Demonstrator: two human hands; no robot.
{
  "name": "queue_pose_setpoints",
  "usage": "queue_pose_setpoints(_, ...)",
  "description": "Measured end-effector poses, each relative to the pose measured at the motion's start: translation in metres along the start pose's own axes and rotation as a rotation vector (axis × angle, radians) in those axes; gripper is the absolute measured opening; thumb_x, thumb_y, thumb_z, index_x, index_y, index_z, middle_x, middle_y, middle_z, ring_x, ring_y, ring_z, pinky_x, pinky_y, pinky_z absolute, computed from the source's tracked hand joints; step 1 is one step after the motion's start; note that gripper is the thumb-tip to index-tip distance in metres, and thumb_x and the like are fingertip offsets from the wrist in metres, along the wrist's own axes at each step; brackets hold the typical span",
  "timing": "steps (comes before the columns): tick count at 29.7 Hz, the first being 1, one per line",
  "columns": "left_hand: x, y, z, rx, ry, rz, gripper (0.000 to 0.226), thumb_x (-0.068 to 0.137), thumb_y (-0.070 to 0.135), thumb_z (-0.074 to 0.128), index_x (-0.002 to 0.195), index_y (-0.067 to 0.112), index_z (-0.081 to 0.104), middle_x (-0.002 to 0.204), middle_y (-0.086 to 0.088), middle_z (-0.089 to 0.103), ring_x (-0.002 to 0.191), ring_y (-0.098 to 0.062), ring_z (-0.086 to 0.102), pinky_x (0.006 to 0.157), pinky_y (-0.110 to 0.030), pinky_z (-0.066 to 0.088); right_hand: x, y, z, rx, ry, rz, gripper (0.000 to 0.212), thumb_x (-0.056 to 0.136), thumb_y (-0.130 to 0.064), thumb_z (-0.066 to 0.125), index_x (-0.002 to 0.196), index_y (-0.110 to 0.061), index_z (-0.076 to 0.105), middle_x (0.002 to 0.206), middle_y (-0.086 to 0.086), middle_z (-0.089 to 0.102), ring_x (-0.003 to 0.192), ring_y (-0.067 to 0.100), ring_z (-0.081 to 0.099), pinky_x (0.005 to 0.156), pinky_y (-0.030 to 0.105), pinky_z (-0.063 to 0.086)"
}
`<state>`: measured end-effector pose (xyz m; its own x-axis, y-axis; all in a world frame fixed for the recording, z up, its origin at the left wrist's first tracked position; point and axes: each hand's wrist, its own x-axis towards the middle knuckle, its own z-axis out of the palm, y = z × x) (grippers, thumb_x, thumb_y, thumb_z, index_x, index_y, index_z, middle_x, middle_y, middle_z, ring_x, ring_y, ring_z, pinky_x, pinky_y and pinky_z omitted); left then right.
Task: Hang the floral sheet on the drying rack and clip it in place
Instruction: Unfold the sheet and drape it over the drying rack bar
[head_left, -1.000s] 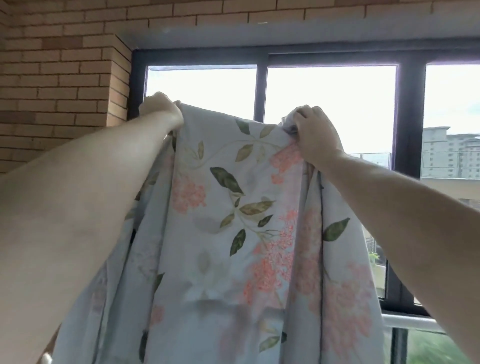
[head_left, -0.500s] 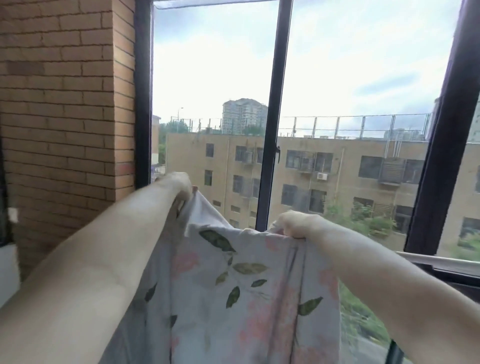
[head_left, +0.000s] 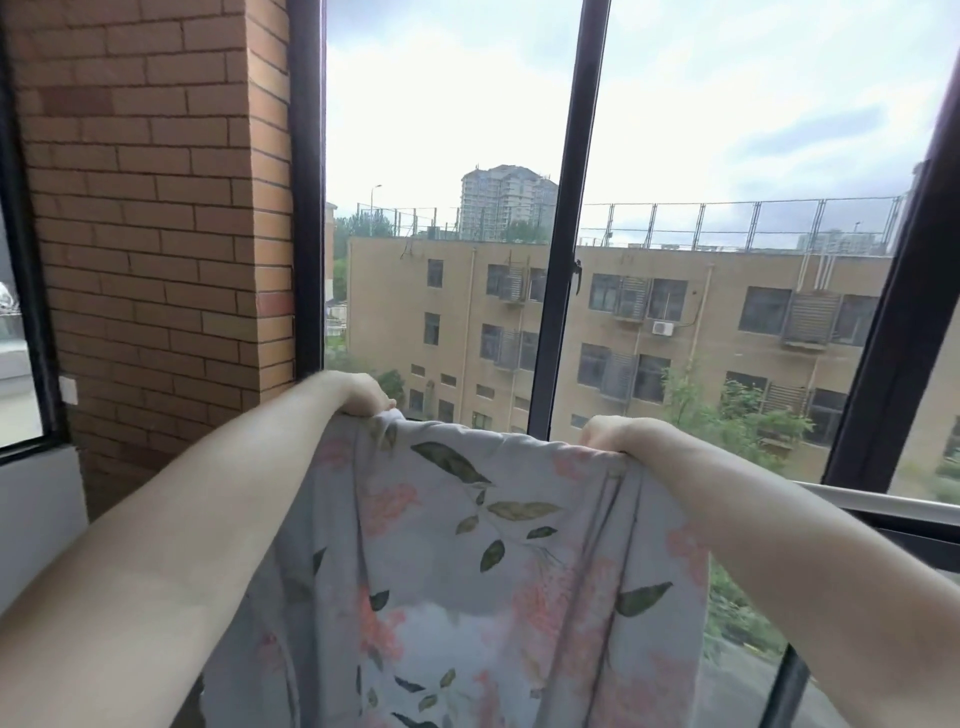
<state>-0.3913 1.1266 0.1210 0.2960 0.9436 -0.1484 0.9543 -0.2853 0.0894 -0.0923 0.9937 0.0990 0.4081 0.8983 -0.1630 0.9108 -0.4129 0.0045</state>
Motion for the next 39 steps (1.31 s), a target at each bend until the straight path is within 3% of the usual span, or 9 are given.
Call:
queue_pose_setpoints(3,-0.005,-0.012,0.003,0.027,-0.038,0.032,0.053,0.107,0.05,0.042,0.143,0.014,0.057,0.142,-0.006,0.058,0.105,-0.022,0.059,0.084,-0.03,0.045,-0.021,-0.009,-0.001,0.283,0.375,-0.111,0.023,0.093,-0.034,0.065,0.112,-0.024,0.073,0.115,0.002,0.073,0.102,0.025,0.07,0.094,0.035,0.056)
queue_pose_setpoints(6,-0.011,-0.02,0.004,0.065,-0.069,0.053,0.036,0.104,0.04,0.052,0.117,0.011,0.068,0.13,-0.008,0.065,0.097,-0.023,0.064,0.078,-0.03,0.051,-0.062,-0.034,-0.002,0.434,0.588,-0.266,0.015,0.094,-0.038,0.061,0.102,-0.033,0.072,0.104,-0.007,0.076,0.084,0.017,0.073,0.087,0.037,0.06)
queue_pose_setpoints(10,-0.029,-0.023,0.006,0.113,-0.182,0.099,0.018,0.1,0.018,0.057,0.099,0.005,0.07,0.125,-0.015,0.068,0.08,-0.022,0.068,0.055,-0.026,0.053,-0.123,-0.085,0.018,0.295,0.441,-0.431,0.03,0.099,-0.054,0.055,0.1,-0.03,0.073,0.094,-0.013,0.072,0.088,0.011,0.067,0.078,0.032,0.056)
queue_pose_setpoints(13,-0.037,-0.028,0.009,0.034,-0.279,0.08,0.019,0.098,0.015,0.059,0.105,0.002,0.071,0.123,-0.019,0.071,0.082,-0.024,0.073,0.056,-0.027,0.058,-0.139,-0.104,0.036,0.093,0.461,-0.425,0.042,0.102,-0.061,0.042,0.09,-0.028,0.065,0.082,-0.007,0.061,0.078,0.021,0.058,0.069,0.033,0.044)
queue_pose_setpoints(16,-0.05,-0.035,0.015,-0.045,-0.112,0.069,0.03,0.098,0.034,0.061,0.107,0.008,0.073,0.108,-0.008,0.073,0.089,-0.026,0.073,0.067,-0.032,0.058,-0.151,-0.107,0.043,0.115,0.496,-0.418,0.052,0.101,-0.067,0.037,0.087,-0.027,0.067,0.076,-0.007,0.062,0.074,0.02,0.058,0.065,0.033,0.039)
queue_pose_setpoints(20,-0.069,-0.042,0.023,-0.243,0.119,0.17,0.042,0.098,0.053,0.06,0.119,0.02,0.074,0.123,0.002,0.067,0.109,-0.021,0.066,0.085,-0.03,0.054,-0.16,-0.11,0.041,0.168,0.443,-0.375,0.062,0.098,-0.072,0.035,0.066,-0.024,0.057,0.065,-0.007,0.059,0.065,0.015,0.056,0.059,0.032,0.039)
queue_pose_setpoints(26,-0.114,-0.095,0.042,-0.712,0.486,0.373,0.028,0.092,0.055,0.067,0.101,0.03,0.073,0.103,0.007,0.072,0.098,-0.015,0.067,0.079,-0.031,0.05,-0.177,-0.114,0.049,0.197,0.384,-0.379,0.068,0.098,-0.074,0.033,0.066,-0.017,0.052,0.059,-0.003,0.055,0.06,0.021,0.053,0.056,0.032,0.038)
queue_pose_setpoints(35,-0.185,-0.207,0.101,-0.425,0.613,0.381,0.038,0.091,0.072,0.055,0.094,0.036,0.07,0.091,0.019,0.071,0.082,-0.004,0.066,0.07,-0.034,0.055,-0.205,-0.117,0.048,0.431,0.17,-0.396,0.055,0.101,-0.063,0.041,0.077,-0.022,0.07,0.059,-0.005,0.046,0.049,0.015,0.041,0.05,0.024,0.033)
queue_pose_setpoints(39,-0.205,-0.219,0.107,-0.328,0.674,0.473,0.021,0.097,0.058,0.056,0.102,0.046,0.072,0.091,0.036,0.068,0.085,0.014,0.063,0.071,-0.02,0.049,-0.218,-0.119,0.048,0.496,0.097,-0.396,0.052,0.102,-0.059,0.046,0.077,-0.021,0.072,0.052,-0.007,0.049,0.043,0.011,0.041,0.048,0.023,0.034)
